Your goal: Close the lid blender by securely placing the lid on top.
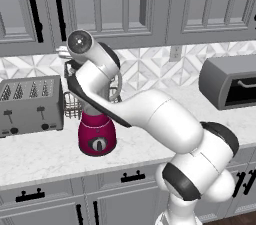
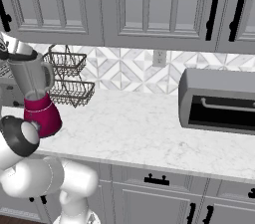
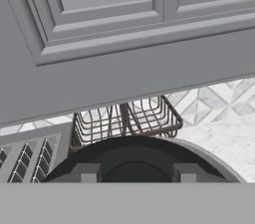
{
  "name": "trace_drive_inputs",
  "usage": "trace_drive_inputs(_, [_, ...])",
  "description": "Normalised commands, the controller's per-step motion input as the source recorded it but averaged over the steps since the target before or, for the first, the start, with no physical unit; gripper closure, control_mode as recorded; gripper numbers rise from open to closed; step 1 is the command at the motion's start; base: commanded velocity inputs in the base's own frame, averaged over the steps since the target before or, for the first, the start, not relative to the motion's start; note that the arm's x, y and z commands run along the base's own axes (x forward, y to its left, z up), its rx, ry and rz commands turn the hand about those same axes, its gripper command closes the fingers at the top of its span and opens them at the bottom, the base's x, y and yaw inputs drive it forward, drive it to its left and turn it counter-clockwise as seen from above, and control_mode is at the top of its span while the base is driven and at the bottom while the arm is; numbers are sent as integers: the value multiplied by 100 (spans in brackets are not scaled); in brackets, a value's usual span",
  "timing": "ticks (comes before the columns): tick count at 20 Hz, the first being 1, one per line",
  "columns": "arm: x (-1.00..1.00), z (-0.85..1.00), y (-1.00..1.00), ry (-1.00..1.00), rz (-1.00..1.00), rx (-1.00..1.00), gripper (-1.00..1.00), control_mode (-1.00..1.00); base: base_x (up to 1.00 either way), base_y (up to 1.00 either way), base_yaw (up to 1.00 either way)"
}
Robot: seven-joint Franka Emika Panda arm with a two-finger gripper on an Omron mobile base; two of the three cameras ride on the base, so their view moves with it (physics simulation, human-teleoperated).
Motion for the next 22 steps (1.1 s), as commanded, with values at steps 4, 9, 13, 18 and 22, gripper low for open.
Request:
trace_drive_inputs(4, [0, 0, -10, -1, 0, 0, 100, -100, 0, 0, 0])
trace_drive_inputs(9, [0, -6, -7, -1, 0, -4, 100, -100, 0, 0, 0])
trace_drive_inputs(13, [0, -11, -2, -3, 0, -8, 100, -100, 0, 0, 0])
trace_drive_inputs(18, [0, -19, -2, -7, 0, -9, 100, -100, 0, 0, 0])
trace_drive_inputs(22, [0, -25, -30, -4, 0, -6, 100, -100, 0, 0, 0])
